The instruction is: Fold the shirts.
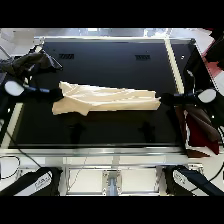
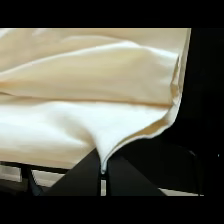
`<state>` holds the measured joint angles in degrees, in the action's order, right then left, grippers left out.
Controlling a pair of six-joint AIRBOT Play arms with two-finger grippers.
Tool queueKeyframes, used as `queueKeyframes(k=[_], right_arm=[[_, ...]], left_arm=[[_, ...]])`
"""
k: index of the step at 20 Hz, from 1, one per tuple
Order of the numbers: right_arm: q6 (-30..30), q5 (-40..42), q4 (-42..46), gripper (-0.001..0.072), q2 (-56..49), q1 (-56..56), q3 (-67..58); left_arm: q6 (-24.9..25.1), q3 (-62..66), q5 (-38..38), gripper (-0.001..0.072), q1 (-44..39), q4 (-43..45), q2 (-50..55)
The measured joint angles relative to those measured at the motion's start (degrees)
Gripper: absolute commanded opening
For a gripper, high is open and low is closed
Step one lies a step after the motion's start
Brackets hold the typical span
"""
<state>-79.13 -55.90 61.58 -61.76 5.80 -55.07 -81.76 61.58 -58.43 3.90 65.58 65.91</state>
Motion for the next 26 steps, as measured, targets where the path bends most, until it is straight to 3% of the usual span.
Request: queueKeyframes(k=[7,14,21,22,23,24,25,26], right_arm=[[0.7,4.6,1.2,0.0019,-11.6,-1.4,-8.9],[0.8,5.7,1.7,0.0019,-23.7,-1.6,-10.1],[0.7,8.2,1.5,0.0033,-28.5,-1.6,-10.3],[0.5,8.0,1.5,0.0084,-28.6,-1.6,-10.6],[0.2,7.5,1.5,0.0211,-28.7,-1.5,-11.0],[0.0,6.7,1.5,0.0349,-28.5,-1.5,-11.9],[-0.3,4.9,1.6,0.0373,-28.2,-1.5,-13.0],[-0.5,3.1,1.6,0.0373,-27.6,-1.5,-14.4]], left_arm=[[-1.9,15.4,3.4,0.0009,-3.0,8.1,17.0],[-2.4,18.0,11.4,0.0009,-5.5,10.1,27.1],[-3.3,18.4,15.3,0.0026,-6.0,10.7,31.0],[-3.3,18.7,15.5,0.0104,-6.0,10.8,31.1],[-3.3,19.1,15.8,0.0291,-6.0,10.9,31.1],[-3.3,19.8,16.0,0.0434,-6.0,10.9,31.0],[-3.3,20.5,16.0,0.0493,-6.0,11.0,30.7],[-3.3,21.4,16.0,0.0494,-6.0,11.0,30.0]])
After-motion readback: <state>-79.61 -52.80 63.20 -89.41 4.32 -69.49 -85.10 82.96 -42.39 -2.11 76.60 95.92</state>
